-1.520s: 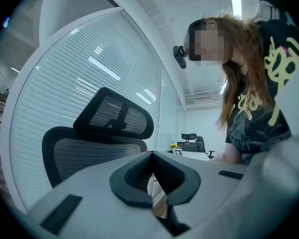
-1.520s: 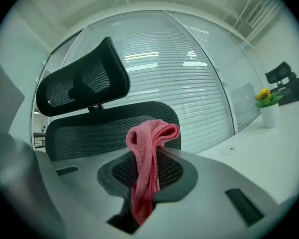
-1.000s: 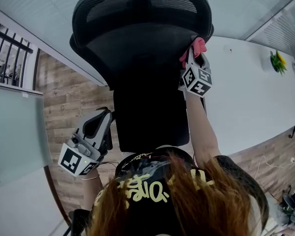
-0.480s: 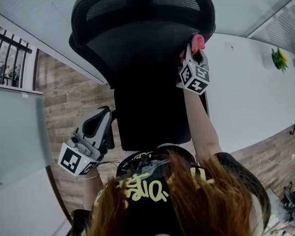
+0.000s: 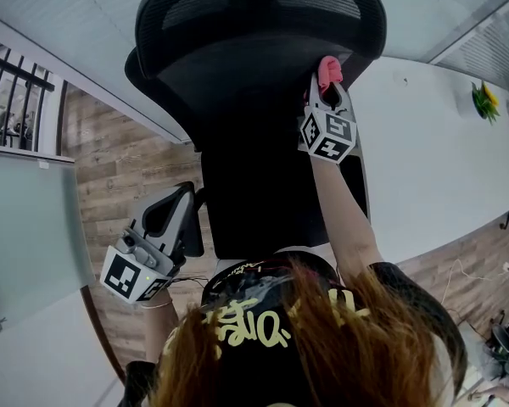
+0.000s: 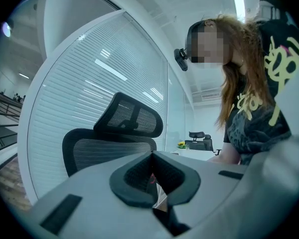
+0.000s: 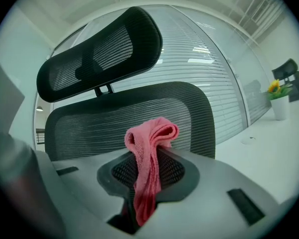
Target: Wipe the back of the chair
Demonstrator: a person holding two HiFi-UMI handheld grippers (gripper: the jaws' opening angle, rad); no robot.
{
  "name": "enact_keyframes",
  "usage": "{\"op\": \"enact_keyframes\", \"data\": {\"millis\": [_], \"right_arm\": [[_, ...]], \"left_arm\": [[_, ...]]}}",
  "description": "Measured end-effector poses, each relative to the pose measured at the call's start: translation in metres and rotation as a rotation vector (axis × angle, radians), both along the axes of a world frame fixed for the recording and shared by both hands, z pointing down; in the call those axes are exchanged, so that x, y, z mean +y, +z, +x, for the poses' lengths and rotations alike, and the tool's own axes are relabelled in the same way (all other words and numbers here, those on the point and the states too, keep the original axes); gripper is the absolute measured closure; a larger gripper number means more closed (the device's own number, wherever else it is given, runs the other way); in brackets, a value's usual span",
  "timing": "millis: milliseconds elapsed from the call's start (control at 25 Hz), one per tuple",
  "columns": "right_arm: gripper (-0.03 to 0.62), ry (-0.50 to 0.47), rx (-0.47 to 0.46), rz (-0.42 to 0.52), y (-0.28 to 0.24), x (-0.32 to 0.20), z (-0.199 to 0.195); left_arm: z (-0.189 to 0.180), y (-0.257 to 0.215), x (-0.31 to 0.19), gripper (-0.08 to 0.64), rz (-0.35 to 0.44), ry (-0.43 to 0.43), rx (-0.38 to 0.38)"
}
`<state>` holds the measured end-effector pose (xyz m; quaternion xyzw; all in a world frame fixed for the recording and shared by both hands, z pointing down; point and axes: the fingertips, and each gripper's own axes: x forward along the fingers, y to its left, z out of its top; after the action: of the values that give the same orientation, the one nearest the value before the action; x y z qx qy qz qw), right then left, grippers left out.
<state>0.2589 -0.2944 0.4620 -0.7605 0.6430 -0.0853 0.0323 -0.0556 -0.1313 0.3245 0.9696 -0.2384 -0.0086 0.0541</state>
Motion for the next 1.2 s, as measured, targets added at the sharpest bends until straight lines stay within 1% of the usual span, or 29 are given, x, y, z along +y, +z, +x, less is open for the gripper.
{"op": "enact_keyframes", "data": {"millis": [400, 920, 1200], "right_arm": [[0.525, -0.055, -0.002, 0.009, 0.002, -0.009, -0.050], [0.525, -0.100, -0.014, 0.020, 0.002, -0.024, -0.112], [0.525, -0.140, 0.001, 0.027, 0.001, -0.030, -0.157]], "left_arm": [[-0.032, 0.004, -0.001, 0.568, -0.008, -0.025, 0.004], [-0.074, 0.009, -0.008, 0.568, -0.022, -0.053, -0.005], [-0.103, 0.012, -0.014, 0.568, -0.023, -0.059, 0.011]]}}
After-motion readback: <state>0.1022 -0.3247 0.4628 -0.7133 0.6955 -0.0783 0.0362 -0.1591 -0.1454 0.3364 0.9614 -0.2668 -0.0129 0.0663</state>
